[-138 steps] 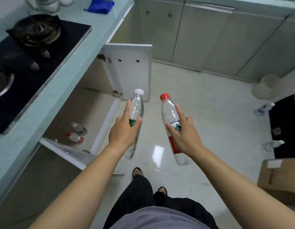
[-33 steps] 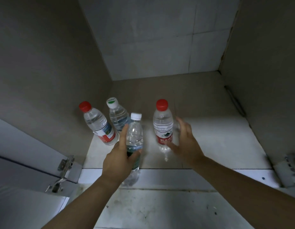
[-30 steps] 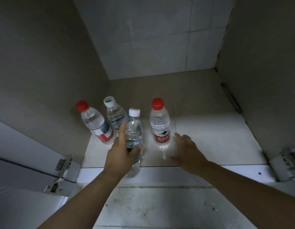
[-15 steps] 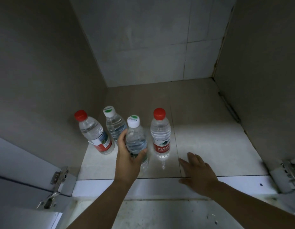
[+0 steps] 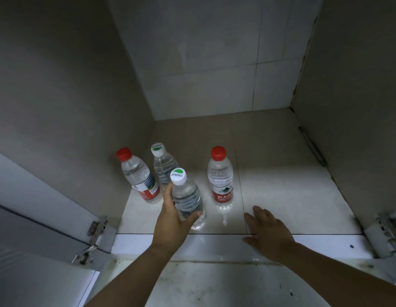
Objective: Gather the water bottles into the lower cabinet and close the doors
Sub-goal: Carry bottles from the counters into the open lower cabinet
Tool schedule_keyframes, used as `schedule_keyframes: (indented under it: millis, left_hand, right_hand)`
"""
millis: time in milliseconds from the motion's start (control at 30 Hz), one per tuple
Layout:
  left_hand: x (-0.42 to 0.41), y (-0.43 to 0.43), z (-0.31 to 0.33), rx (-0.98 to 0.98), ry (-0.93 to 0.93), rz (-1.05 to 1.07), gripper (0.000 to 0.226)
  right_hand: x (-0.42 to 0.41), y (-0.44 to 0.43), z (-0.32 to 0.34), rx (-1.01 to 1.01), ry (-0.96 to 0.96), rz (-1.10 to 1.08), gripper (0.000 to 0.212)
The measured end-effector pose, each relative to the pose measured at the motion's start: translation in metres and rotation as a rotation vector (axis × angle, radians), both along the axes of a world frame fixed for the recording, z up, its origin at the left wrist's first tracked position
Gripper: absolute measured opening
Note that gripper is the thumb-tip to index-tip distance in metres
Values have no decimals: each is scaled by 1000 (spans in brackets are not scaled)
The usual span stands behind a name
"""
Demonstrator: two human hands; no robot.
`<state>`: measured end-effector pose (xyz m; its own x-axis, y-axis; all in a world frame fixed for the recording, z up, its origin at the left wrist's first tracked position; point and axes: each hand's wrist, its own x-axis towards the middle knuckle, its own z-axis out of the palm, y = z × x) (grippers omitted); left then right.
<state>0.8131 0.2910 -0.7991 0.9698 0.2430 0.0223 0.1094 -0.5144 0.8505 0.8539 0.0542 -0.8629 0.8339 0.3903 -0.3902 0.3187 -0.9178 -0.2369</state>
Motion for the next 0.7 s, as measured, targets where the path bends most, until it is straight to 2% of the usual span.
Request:
schedule_keyframes:
  millis: [300,433,533,700]
  left_hand:
    - [-25,27,4,333,92,-79,89]
    - [-44,52,14,518,251,-143,90]
    - [-53,66,46,699,350,-197,88]
    - [-87,53,150,811,427,-281,84]
  right_hand:
    - [-4,11,25,35,-80,-1,68]
    - [-16,12,58,51,-83,-16,70]
    - [-26,13,105,40,-109,-25,70]
    - [-72,20,210,39,-78,-19,69]
